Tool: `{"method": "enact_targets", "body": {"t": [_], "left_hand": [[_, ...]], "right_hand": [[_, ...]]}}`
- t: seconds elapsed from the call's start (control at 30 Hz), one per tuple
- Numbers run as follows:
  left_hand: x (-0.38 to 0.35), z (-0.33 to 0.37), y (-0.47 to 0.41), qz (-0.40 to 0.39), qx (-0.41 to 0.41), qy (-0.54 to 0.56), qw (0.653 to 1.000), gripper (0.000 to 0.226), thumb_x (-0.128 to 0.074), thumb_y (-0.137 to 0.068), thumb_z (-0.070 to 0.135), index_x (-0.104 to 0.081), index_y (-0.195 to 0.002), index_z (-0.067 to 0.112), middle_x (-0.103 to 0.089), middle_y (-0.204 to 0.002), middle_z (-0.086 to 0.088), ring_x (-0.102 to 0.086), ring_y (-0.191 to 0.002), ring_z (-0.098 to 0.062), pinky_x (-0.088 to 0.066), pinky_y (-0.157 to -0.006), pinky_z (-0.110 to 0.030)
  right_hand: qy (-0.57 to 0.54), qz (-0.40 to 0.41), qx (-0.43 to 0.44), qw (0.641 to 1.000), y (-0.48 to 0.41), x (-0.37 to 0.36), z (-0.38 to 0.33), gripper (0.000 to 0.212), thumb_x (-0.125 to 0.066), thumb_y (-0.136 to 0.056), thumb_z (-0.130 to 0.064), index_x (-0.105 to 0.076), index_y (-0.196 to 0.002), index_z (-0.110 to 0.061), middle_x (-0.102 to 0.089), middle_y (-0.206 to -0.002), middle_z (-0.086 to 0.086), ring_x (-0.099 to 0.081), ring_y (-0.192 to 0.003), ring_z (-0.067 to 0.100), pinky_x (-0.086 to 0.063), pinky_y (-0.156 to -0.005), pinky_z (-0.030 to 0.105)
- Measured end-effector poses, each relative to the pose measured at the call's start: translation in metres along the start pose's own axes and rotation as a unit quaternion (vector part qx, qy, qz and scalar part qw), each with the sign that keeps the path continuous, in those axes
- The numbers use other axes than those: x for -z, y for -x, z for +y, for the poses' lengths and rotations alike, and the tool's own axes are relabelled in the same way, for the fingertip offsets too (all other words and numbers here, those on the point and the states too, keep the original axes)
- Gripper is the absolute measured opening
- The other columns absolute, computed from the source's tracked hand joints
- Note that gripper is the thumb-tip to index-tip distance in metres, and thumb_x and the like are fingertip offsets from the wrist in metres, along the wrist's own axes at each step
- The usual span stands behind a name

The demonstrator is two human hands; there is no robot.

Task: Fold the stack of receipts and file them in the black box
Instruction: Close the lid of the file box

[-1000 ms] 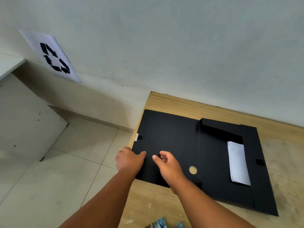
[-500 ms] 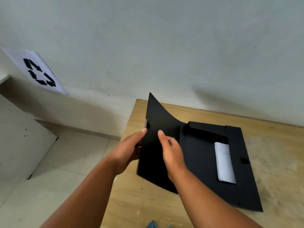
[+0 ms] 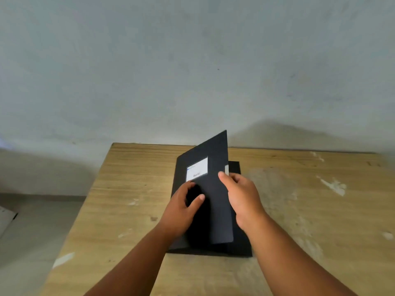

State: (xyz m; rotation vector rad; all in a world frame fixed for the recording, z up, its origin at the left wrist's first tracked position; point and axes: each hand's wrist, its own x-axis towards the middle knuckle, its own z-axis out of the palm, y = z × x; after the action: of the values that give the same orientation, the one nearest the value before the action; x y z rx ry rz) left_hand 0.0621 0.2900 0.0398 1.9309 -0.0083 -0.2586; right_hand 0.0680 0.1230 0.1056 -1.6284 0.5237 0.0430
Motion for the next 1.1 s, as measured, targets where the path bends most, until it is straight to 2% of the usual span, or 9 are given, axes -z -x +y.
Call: {"method": "enact_targets", "body": {"t": [0.13,0.17,0.23,0.37,0.47,0.6,0.73,1.0,1.1], "left_hand": [[-0.032,-0.026,-0.007,-0.03,0.052,-0.246,0.967,0.074,-0.043,-0.102,0.058,-0.016,-0.165,0.031,-0.004,-0.174,0.007,0.006,-0.16,-0.019,-0.008,-0.129,-0.049],[-0.037,-0.034,-0.007,-0.04,0.075,-0.294,0.952,0.076,-0.036,-0.102,0.063,-0.007,-0.166,0.034,0.006,-0.174,0.007,0.013,-0.159,-0.021,-0.005,-0.128,-0.051],[-0.047,-0.048,-0.006,-0.051,0.094,-0.381,0.918,0.078,-0.024,-0.1,0.069,0.005,-0.164,0.037,0.017,-0.173,0.008,0.021,-0.157,-0.024,-0.007,-0.125,-0.055],[-0.059,-0.06,-0.003,-0.031,0.09,-0.484,0.87,0.078,-0.012,-0.097,0.072,0.013,-0.163,0.037,0.021,-0.172,0.006,0.025,-0.156,-0.026,-0.027,-0.117,-0.051],[-0.063,-0.064,-0.002,-0.026,0.089,-0.51,0.855,0.079,-0.004,-0.094,0.073,0.015,-0.162,0.037,0.022,-0.171,0.007,0.026,-0.155,-0.025,-0.031,-0.113,-0.049],[-0.064,-0.065,-0.003,-0.039,0.089,-0.53,0.842,0.08,0.005,-0.089,0.073,0.021,-0.159,0.036,0.025,-0.17,0.006,0.027,-0.155,-0.026,-0.033,-0.113,-0.049],[-0.063,-0.066,-0.003,-0.045,0.087,-0.537,0.838,0.073,0.0,-0.094,0.072,0.029,-0.151,0.037,0.029,-0.167,0.006,0.031,-0.153,-0.026,-0.031,-0.114,-0.05],[-0.064,-0.068,-0.004,-0.056,0.084,-0.543,0.834,0.075,0.0,-0.095,0.071,0.028,-0.154,0.036,0.032,-0.166,0.005,0.033,-0.152,-0.027,-0.034,-0.111,-0.051],[-0.065,-0.068,-0.004,-0.056,0.09,-0.537,0.837,0.077,-0.001,-0.095,0.071,0.022,-0.16,0.035,0.031,-0.167,0.005,0.032,-0.153,-0.027,-0.033,-0.112,-0.052]], "right_hand": [[0.077,0.037,-0.01,0.996,-0.021,0.049,0.033,0.013,-0.065,-0.093,-0.017,-0.071,-0.086,-0.026,-0.075,-0.087,-0.007,-0.065,-0.072,0.004,-0.048,-0.06,0.018],[0.101,0.044,-0.015,0.994,-0.024,0.057,0.042,0.01,-0.064,-0.093,-0.018,-0.07,-0.097,-0.025,-0.072,-0.089,-0.01,-0.063,-0.072,0.001,-0.048,-0.061,0.019],[0.162,0.037,-0.023,0.986,-0.03,0.068,0.063,0.033,-0.062,-0.094,-0.022,-0.062,-0.126,-0.018,-0.068,-0.092,-0.011,-0.065,-0.08,0.007,-0.051,-0.071,0.026],[0.27,-0.048,-0.025,0.961,-0.028,0.076,0.102,0.056,-0.06,-0.095,-0.031,-0.046,-0.148,-0.021,-0.062,-0.138,0.001,-0.061,-0.121,0.019,-0.049,-0.101,0.034],[0.319,-0.096,-0.015,0.943,-0.025,0.073,0.122,0.072,-0.055,-0.096,-0.043,-0.025,-0.158,-0.023,-0.047,-0.154,0.0,-0.048,-0.138,0.021,-0.043,-0.111,0.04],[0.45,-0.09,0.038,0.888,-0.03,0.06,0.132,0.08,-0.036,-0.099,-0.057,0.0,-0.161,-0.023,-0.038,-0.158,0.005,-0.042,-0.137,0.027,-0.04,-0.11,0.042],[0.545,-0.082,0.057,0.833,-0.048,0.047,0.129,0.075,-0.023,-0.099,-0.061,0.004,-0.16,-0.026,-0.036,-0.157,0.008,-0.037,-0.135,0.029,-0.037,-0.106,0.043],[0.537,-0.076,0.102,0.834,-0.05,0.059,0.14,0.072,-0.022,-0.099,-0.059,0.003,-0.16,-0.029,-0.033,-0.16,0.001,-0.027,-0.145,0.025,-0.031,-0.114,0.042],[0.523,-0.098,0.108,0.84,-0.031,0.072,0.157,0.072,-0.022,-0.098,-0.061,0.014,-0.156,-0.038,-0.024,-0.166,-0.001,-0.013,-0.153,0.025,-0.018,-0.121,0.044]]}}
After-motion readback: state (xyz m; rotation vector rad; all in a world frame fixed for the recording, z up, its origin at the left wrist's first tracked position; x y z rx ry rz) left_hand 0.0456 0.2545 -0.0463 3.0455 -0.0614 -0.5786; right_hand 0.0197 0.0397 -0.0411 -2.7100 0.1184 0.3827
